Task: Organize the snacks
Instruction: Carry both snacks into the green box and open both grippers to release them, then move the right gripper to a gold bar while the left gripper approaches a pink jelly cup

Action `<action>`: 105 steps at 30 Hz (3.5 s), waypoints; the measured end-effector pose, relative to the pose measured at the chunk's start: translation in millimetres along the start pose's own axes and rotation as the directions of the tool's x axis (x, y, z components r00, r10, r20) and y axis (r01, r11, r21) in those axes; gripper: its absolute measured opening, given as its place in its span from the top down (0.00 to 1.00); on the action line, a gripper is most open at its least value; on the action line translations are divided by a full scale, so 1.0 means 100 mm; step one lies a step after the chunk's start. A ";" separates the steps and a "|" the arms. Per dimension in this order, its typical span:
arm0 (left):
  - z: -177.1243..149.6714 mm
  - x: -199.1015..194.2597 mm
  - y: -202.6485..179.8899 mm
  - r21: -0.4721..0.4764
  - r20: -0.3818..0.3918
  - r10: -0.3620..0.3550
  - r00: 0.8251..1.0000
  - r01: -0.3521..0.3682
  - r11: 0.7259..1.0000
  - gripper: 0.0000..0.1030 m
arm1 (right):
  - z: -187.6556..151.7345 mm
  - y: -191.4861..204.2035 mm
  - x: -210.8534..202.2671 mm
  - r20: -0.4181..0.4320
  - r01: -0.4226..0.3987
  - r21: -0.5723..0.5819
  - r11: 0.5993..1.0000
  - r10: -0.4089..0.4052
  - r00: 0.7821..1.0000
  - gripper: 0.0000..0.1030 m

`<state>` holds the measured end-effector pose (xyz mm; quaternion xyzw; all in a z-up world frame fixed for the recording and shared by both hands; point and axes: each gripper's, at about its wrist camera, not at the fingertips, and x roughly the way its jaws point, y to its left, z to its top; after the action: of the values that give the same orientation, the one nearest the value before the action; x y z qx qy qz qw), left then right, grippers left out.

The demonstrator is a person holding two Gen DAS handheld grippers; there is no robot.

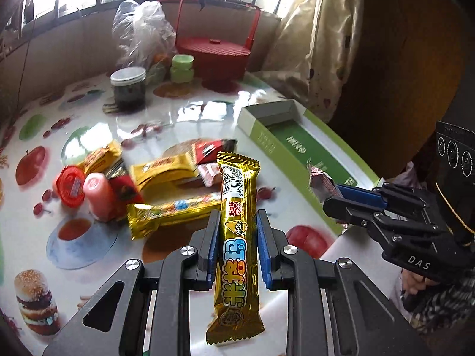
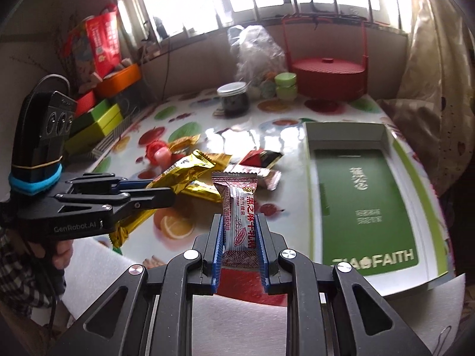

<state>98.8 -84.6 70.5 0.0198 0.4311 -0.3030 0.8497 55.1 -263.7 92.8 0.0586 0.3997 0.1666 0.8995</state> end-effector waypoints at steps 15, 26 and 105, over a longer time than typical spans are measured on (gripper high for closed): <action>0.45 0.31 -0.55 0.017 0.021 -0.049 0.999 0.049 0.999 0.77 | 0.10 -0.55 -0.27 0.033 0.170 0.084 0.982 -0.173 0.984 0.81; 0.72 0.74 -0.96 -0.015 -0.021 -0.157 0.987 0.157 0.988 0.77 | 0.07 -1.07 -0.29 -0.018 0.300 0.155 0.941 -0.301 0.953 0.81; 0.30 0.16 0.04 -0.139 0.044 0.089 0.995 -0.082 0.987 0.45 | 0.22 -0.20 0.15 0.021 0.120 -0.090 0.989 -0.118 0.993 0.58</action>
<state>129.4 -97.9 76.3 -0.0278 0.4283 -0.2365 0.8717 85.7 -276.9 92.0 -0.0053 0.3877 0.1302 0.9125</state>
